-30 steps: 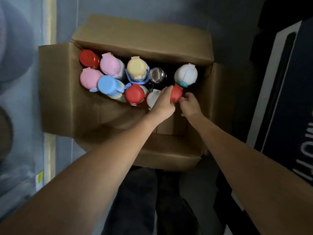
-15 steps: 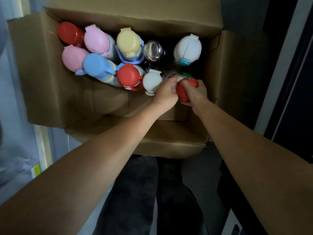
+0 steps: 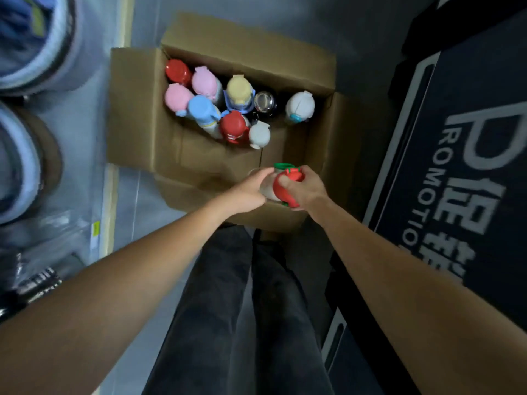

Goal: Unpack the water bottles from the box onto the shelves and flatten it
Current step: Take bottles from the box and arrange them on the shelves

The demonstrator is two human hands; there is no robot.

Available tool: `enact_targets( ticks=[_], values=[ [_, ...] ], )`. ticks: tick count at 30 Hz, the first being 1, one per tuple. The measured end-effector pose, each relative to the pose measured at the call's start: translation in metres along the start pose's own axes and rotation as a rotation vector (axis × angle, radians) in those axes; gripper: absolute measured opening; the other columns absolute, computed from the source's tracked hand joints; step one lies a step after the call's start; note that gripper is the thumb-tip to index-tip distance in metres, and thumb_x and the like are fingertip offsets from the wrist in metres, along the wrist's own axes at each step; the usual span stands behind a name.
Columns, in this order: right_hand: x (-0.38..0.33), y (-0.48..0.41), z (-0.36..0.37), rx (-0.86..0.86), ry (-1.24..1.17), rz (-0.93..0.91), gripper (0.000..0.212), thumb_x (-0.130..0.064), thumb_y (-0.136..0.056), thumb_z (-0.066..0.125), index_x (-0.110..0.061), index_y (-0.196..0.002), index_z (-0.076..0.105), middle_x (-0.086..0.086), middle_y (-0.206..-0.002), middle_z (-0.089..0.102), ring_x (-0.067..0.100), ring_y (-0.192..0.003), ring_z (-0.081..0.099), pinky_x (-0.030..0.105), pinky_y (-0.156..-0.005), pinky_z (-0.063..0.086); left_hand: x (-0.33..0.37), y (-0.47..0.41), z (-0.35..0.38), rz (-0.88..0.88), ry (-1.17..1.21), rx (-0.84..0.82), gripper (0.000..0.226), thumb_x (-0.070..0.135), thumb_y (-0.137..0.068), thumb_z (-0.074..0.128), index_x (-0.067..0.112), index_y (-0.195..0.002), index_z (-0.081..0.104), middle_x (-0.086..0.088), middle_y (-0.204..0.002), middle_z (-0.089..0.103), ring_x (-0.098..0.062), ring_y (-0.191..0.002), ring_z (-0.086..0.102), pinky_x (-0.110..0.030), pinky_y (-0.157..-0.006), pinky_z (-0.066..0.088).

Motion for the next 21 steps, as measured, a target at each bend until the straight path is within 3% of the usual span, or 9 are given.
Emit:
enact_targets(
  ticks=[2, 4, 7, 10, 12, 14, 16, 19, 21],
  values=[
    [-0.018, 0.041, 0.003, -0.057, 0.079, -0.062, 0.053, -0.035, -0.086, 0.064, -0.020, -0.133, 0.042, 0.002, -0.119, 0.043, 0.026, -0.104, 0.048, 0.044, -0.073, 0.059, 0.005, 0.043, -0.011, -0.016, 0.014, -0.029, 0.075, -0.004, -0.082, 0.055, 0.017, -0.148, 0.023, -0.010, -0.141, 0.043, -0.021, -0.123, 0.047, -0.032, -0.097, 0.043],
    [-0.036, 0.080, 0.007, -0.111, 0.159, -0.119, 0.057, -0.036, -0.087, 0.062, -0.020, -0.137, 0.039, 0.005, -0.126, 0.044, 0.027, -0.108, 0.049, 0.045, -0.073, 0.059, 0.011, 0.088, -0.022, -0.016, 0.035, -0.040, 0.073, -0.004, -0.081, 0.057, 0.015, -0.145, 0.027, -0.010, -0.129, 0.050, -0.020, -0.112, 0.052, -0.035, -0.087, 0.049],
    [-0.066, 0.136, 0.013, -0.172, 0.253, -0.221, 0.064, -0.036, -0.088, 0.062, -0.020, -0.143, 0.034, 0.008, -0.135, 0.043, 0.031, -0.118, 0.049, 0.045, -0.073, 0.059, 0.021, 0.155, -0.034, 0.024, 0.076, 0.004, 0.067, -0.004, -0.079, 0.064, 0.011, -0.137, 0.034, -0.003, -0.118, 0.051, -0.014, -0.107, 0.050, -0.016, -0.080, 0.046],
    [-0.104, 0.194, 0.024, -0.202, 0.334, -0.378, 0.052, -0.036, -0.087, 0.062, -0.019, -0.134, 0.046, 0.006, -0.119, 0.049, 0.027, -0.106, 0.055, 0.040, -0.065, 0.059, 0.032, 0.226, -0.045, 0.042, 0.127, 0.150, 0.083, 0.004, -0.077, 0.072, 0.012, -0.145, 0.024, 0.000, -0.130, 0.046, -0.010, -0.117, 0.046, -0.015, -0.091, 0.038],
    [-0.135, 0.246, 0.042, -0.228, 0.412, -0.535, 0.045, -0.036, -0.087, 0.063, -0.018, -0.127, 0.053, 0.004, -0.109, 0.055, 0.023, -0.097, 0.060, 0.032, -0.071, 0.057, 0.035, 0.287, -0.055, 0.082, 0.184, 0.303, 0.090, 0.006, -0.075, 0.075, 0.012, -0.147, 0.020, -0.001, -0.134, 0.044, -0.011, -0.120, 0.045, -0.020, -0.097, 0.037],
    [-0.163, 0.290, 0.060, -0.252, 0.464, -0.635, 0.039, -0.039, -0.085, 0.064, -0.020, -0.118, 0.056, -0.002, -0.093, 0.055, 0.014, -0.075, 0.059, 0.019, -0.052, 0.054, 0.035, 0.335, -0.066, 0.094, 0.177, 0.449, 0.093, 0.013, -0.072, 0.079, 0.012, -0.145, 0.021, -0.003, -0.136, 0.044, -0.013, -0.120, 0.046, -0.024, -0.099, 0.038],
    [-0.183, 0.345, 0.090, -0.337, 0.534, -0.686, 0.039, -0.044, -0.082, 0.067, -0.021, -0.112, 0.055, -0.007, -0.085, 0.050, 0.012, -0.066, 0.057, 0.028, -0.043, 0.056, 0.024, 0.398, -0.073, 0.096, 0.164, 0.648, 0.093, 0.021, -0.069, 0.082, 0.011, -0.142, 0.025, -0.006, -0.139, 0.045, -0.018, -0.125, 0.047, -0.035, -0.106, 0.039],
    [-0.203, 0.411, 0.131, -0.432, 0.586, -0.774, 0.052, -0.048, -0.082, 0.066, -0.014, -0.120, 0.057, 0.003, -0.107, 0.059, 0.022, -0.088, 0.065, 0.043, -0.068, 0.060, 0.012, 0.470, -0.082, 0.136, 0.251, 0.807, 0.089, 0.026, -0.066, 0.081, 0.010, -0.138, 0.032, -0.008, -0.134, 0.053, -0.022, -0.122, 0.053, -0.044, -0.103, 0.043],
    [-0.213, 0.468, 0.165, -0.515, 0.591, -0.875, 0.050, -0.049, -0.084, 0.065, -0.015, -0.119, 0.057, 0.004, -0.112, 0.060, 0.023, -0.098, 0.064, 0.039, -0.074, 0.058, 0.001, 0.528, -0.083, 0.208, 0.417, 0.868, 0.077, 0.024, -0.066, 0.079, 0.014, -0.133, 0.043, -0.005, -0.125, 0.062, -0.019, -0.115, 0.060, -0.039, -0.098, 0.047]
  ],
)
Point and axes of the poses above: each hand's wrist, its own y-axis away from the middle knuckle, its own z-axis out of the palm, x = y × z, the point moved 7 cm from there along -y, towards the middle knuckle
